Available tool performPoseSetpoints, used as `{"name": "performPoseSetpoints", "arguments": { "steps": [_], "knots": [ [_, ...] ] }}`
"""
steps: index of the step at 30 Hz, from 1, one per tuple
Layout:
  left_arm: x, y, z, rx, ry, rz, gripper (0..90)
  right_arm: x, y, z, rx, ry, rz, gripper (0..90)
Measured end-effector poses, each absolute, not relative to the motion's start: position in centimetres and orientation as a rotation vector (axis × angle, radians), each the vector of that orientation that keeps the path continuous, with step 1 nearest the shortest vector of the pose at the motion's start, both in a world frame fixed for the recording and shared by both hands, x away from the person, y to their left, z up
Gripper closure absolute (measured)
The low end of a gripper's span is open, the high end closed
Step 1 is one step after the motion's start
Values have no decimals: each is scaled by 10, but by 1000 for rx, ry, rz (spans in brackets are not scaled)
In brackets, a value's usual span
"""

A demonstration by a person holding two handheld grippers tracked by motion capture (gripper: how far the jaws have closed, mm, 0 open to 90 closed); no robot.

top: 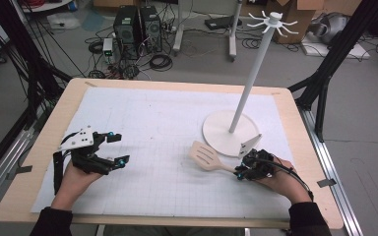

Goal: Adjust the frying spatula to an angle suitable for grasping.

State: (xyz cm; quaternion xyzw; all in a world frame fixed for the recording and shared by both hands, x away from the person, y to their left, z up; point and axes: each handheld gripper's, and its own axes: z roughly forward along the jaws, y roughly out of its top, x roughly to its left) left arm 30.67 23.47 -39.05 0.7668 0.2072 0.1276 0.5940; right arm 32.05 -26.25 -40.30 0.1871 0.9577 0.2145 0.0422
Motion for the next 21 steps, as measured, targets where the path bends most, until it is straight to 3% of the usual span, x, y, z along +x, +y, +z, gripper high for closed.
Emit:
{"name": "performPoseSetpoints", "arguments": {
  "steps": [11,21],
  "knots": [
    [302,247,-379,1747,466,325,167,322,-187,-388,282,2964,663,780],
    [300,248,-379,1748,457,318,167,323,-110,-401,86,3021,644,779]
  ]
}}
